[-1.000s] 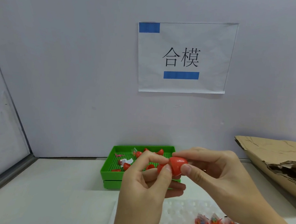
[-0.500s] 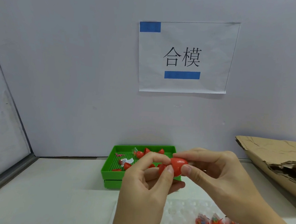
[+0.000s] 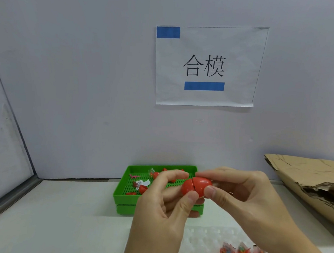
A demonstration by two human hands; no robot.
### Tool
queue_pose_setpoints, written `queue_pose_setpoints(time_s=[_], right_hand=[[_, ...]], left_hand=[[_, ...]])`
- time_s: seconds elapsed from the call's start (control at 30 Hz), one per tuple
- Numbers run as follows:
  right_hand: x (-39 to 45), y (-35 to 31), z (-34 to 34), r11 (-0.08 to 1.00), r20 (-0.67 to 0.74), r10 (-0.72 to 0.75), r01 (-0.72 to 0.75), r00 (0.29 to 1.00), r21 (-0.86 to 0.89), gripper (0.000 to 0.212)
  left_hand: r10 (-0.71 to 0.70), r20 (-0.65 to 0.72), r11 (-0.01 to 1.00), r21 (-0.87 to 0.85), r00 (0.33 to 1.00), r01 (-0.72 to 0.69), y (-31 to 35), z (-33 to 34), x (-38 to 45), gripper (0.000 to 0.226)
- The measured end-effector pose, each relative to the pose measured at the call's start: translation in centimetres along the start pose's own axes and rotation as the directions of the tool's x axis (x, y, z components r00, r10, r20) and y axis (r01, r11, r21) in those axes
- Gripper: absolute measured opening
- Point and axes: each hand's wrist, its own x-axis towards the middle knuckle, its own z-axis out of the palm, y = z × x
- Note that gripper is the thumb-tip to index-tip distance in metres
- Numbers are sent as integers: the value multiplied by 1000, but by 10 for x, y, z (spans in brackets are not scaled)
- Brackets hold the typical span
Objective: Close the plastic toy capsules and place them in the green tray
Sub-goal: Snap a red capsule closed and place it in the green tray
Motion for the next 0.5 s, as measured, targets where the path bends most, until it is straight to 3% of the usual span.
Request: queue_pose_setpoints(time_s=[0.23,0.5], right_hand=[[-1,-2,0,1000,-7,5,-5,1000,10,24],[-2,-5,1,1000,78,2,-3,997,10,23]], left_hand=[[10,46,1000,3,999,-11,-3,-5,1,32],[48,-21,998,31,999,-47,-5,-12,3,29]])
